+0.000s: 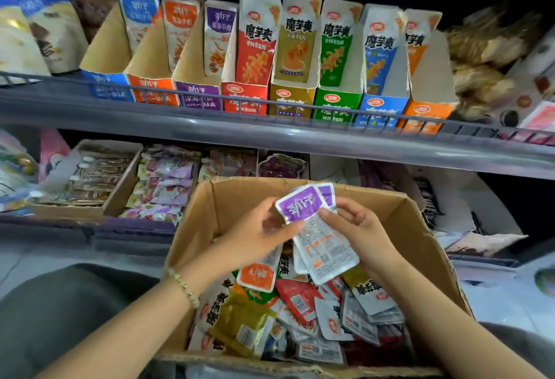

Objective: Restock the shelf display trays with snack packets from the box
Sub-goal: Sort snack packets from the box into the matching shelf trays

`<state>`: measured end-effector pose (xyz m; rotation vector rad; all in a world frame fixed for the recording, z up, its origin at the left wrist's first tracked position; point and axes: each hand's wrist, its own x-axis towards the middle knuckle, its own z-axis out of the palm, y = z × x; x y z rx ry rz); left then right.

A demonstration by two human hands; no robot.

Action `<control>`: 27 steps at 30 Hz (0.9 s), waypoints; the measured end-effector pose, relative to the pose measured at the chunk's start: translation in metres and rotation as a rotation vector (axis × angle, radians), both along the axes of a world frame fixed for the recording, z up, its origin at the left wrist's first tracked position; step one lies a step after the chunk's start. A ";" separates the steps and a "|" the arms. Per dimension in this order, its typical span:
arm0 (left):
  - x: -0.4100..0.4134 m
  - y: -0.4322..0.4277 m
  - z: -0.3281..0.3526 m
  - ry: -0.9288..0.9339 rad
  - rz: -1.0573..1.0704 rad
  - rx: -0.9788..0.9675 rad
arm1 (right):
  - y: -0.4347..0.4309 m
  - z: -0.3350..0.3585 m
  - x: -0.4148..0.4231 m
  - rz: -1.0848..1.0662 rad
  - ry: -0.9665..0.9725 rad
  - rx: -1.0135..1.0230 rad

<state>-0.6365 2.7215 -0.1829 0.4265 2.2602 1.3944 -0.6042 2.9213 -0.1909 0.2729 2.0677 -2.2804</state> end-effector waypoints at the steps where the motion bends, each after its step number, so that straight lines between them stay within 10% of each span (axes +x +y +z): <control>1: 0.003 0.007 -0.003 -0.044 0.032 0.062 | -0.007 -0.002 -0.002 -0.010 0.034 0.009; 11: 0.013 0.011 0.013 -0.384 0.119 0.242 | -0.035 -0.003 0.003 0.242 -0.017 0.033; 17: -0.007 -0.045 0.029 -0.351 0.201 0.378 | 0.008 -0.011 -0.018 0.160 -0.058 0.419; 20: -0.012 -0.066 0.029 -0.351 0.192 0.432 | 0.025 -0.039 -0.022 0.404 -0.238 0.758; 27: -0.012 -0.068 0.024 -0.457 0.219 0.537 | 0.011 -0.073 -0.009 0.837 -0.409 0.851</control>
